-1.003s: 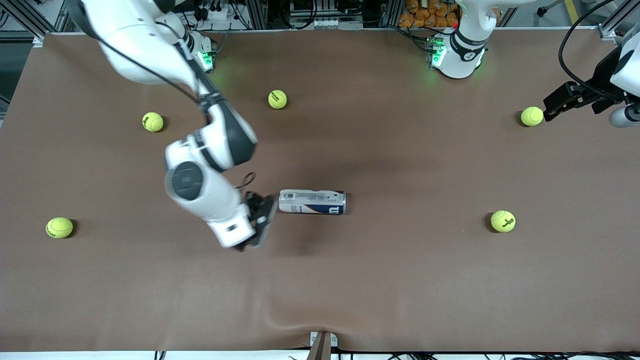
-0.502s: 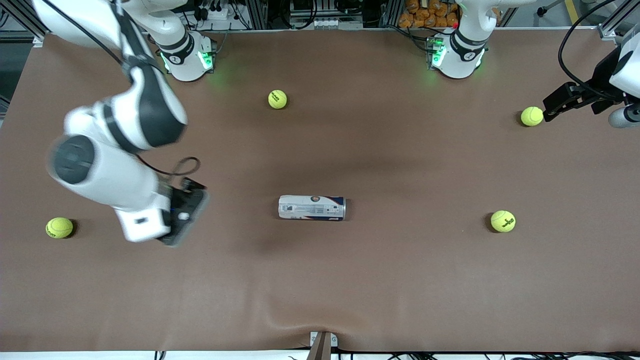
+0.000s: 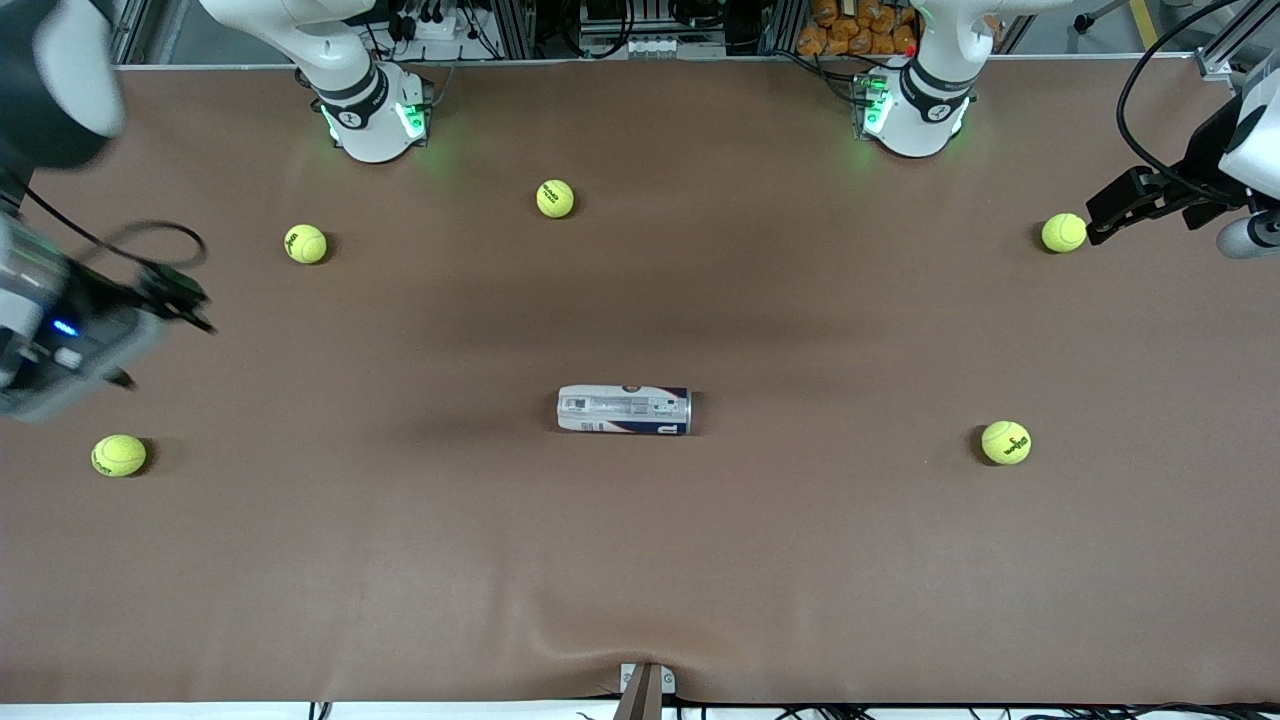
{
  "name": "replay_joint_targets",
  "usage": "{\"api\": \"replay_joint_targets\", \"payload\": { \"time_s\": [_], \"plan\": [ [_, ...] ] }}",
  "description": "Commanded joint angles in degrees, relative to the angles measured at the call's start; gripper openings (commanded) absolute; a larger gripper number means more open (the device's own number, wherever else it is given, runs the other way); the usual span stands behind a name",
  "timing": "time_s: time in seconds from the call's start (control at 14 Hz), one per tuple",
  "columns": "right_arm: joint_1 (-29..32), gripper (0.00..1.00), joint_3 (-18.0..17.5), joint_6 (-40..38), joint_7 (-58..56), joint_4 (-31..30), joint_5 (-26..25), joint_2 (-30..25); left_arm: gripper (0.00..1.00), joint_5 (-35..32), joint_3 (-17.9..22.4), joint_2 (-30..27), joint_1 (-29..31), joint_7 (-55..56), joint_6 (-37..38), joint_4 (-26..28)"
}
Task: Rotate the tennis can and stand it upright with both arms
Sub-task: 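Release the can on its side and withdraw the right gripper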
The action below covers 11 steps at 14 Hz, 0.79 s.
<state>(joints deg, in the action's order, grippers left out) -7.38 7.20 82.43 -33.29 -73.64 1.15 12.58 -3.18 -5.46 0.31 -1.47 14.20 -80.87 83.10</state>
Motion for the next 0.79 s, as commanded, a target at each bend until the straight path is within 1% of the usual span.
{"api": "replay_joint_targets", "payload": {
  "time_s": [0.0,0.21,0.29,0.43,0.64,0.72],
  "plan": [
    [2.2,1.00,-0.3,-4.5,7.5,-3.2,0.6,-5.9,1.00,-0.1,-0.2,-0.1,0.3,-0.1,-0.4,0.0],
    [4.9,1.00,-0.3,-12.0,17.3,-3.9,0.6,-10.2,1.00,-0.1,-0.2,0.0,0.3,-0.1,-0.8,0.0],
    [5.7,1.00,-0.4,-13.2,20.3,-5.6,0.6,-12.3,1.00,-0.1,-0.2,0.1,0.3,-0.1,-0.8,-0.1],
    [6.4,1.00,-0.6,-12.7,22.7,-9.7,0.7,-16.4,1.00,-0.1,-0.2,0.0,0.2,-0.1,-0.9,-0.1],
    [8.0,1.00,-2.3,-13.1,29.1,-8.7,0.7,-16.8,1.00,-0.1,-0.2,0.0,0.2,-0.1,-0.9,-0.2],
    [8.0,1.00,-2.2,-13.3,32.3,-8.7,0.7,-16.7,1.00,0.0,-0.2,0.1,0.2,-0.1,-1.0,-0.2]
  ]
}}
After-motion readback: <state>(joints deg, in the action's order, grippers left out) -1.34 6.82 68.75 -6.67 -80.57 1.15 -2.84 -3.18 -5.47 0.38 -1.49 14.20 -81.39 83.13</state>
